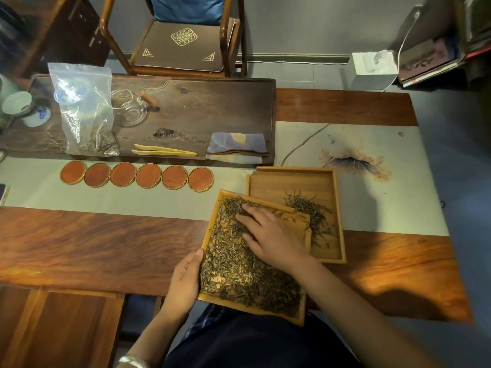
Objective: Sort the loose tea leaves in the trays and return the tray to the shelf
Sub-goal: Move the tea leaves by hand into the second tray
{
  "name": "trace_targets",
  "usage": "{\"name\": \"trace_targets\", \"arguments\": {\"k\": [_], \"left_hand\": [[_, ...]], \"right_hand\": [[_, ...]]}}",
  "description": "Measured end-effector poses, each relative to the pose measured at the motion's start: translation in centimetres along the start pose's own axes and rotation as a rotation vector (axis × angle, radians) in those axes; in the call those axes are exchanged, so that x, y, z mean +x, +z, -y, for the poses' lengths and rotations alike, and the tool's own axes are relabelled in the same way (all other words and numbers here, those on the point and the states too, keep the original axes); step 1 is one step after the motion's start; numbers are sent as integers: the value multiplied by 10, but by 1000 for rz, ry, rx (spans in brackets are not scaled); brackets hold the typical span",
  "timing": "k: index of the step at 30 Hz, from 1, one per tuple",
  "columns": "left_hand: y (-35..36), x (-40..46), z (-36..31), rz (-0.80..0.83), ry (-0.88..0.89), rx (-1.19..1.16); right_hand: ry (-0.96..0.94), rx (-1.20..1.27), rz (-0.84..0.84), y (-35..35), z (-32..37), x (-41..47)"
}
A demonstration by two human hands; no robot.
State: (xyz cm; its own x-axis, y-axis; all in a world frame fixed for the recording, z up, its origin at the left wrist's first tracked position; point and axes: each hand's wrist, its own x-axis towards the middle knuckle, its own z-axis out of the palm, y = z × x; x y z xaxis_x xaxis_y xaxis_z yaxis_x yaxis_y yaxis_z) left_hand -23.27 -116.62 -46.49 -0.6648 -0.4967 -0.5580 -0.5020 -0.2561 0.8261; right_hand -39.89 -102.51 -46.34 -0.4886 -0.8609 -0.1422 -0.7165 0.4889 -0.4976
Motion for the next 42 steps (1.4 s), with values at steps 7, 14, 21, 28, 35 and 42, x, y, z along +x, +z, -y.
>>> {"name": "trace_targets", "arguments": {"k": [7,14,21,28,35,42], "left_hand": [[-2,1,7,-19,-23,8],[-4,4,11,-5,-27,9],[-8,10,10,12,2,35],[-9,9,5,11,1,7],[-11,10,9,-7,-14,-2],[-13,12,8,-21,-21,21]], "right_hand": [[59,-87,-31,3,-24,-21],[186,-66,-92,-7,-43,-29],[259,-77,-145,-12,-56,-35],[409,-31,-194,-10,-70,-38],[352,-14,-289,-16,-58,-43],[143,-21,-144,-1,-26,-62]]}}
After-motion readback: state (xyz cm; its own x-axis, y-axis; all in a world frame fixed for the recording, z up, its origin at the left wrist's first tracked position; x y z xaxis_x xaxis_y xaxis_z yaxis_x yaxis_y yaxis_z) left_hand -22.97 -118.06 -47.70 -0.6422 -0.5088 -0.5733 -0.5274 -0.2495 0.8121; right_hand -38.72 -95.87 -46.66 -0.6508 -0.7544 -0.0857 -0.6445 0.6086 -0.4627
